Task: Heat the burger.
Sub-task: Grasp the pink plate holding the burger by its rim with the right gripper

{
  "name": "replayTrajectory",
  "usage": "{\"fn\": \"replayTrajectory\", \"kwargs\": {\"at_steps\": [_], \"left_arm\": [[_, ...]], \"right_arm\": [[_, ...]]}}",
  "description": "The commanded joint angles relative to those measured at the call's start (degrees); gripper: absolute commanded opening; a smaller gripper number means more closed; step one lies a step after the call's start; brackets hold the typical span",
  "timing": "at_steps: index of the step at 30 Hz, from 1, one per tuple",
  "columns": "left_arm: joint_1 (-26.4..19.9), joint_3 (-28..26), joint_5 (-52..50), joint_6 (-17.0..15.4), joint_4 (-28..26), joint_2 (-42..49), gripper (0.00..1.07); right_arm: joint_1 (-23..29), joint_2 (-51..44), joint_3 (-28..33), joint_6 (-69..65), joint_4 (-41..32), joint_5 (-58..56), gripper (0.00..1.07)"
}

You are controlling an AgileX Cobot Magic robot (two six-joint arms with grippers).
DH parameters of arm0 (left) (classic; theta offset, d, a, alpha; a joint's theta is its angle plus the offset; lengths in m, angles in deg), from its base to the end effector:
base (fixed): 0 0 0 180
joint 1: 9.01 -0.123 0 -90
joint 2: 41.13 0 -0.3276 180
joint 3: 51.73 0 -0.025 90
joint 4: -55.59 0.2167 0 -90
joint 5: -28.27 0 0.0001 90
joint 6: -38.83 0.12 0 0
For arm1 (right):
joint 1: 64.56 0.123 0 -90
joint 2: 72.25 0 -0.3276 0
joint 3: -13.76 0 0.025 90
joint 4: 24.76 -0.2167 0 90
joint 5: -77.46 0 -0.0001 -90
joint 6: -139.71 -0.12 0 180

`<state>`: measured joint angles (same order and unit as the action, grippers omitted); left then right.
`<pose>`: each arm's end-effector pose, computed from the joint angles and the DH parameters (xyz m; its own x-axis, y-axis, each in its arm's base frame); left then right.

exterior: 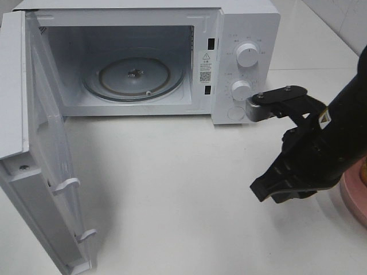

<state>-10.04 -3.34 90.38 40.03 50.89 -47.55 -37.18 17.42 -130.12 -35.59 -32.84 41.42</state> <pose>-0.0559 -0.0097 0.2508 -0.4522 -0.0256 -0.8916 0.0388 0.9981 -0.0483 0.1963 0.1129 0.2307 -0.8575 -0.4079 -0.3136 -0.4541 0.8865 0.0886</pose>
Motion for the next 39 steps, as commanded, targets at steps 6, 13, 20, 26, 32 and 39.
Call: {"fn": "replayTrajectory", "kwargs": {"at_steps": [6,13,20,26,32,39], "left_arm": [[0.00,0.11,-0.74,0.06,-0.06,0.86,1.00],[0.00,0.11,-0.74,0.06,-0.06,0.86,1.00],[0.00,0.11,-0.74,0.06,-0.06,0.86,1.00],[0.00,0.11,-0.74,0.06,-0.06,0.86,1.00],[0.00,0.11,-0.74,0.06,-0.06,0.86,1.00],[0.00,0.11,-0.74,0.06,-0.06,0.86,1.00]], "right_arm": [[-4.58,-5.61,0.06,-1.72,2.75,-5.04,0.13],[-7.51,-7.16,0.06,-2.46,4.13,-8.77,0.21],[-9.40,-7.16,0.06,-4.70,8.71,-10.03,0.63],[-9.40,-7.10,0.06,-5.33,14.09,-10.03,0.99],[-9.40,-6.02,0.06,-7.51,16.56,-11.06,1.01],[-10.89,-1.89,0.06,-7.85,17.19,-11.17,1.01]]}}
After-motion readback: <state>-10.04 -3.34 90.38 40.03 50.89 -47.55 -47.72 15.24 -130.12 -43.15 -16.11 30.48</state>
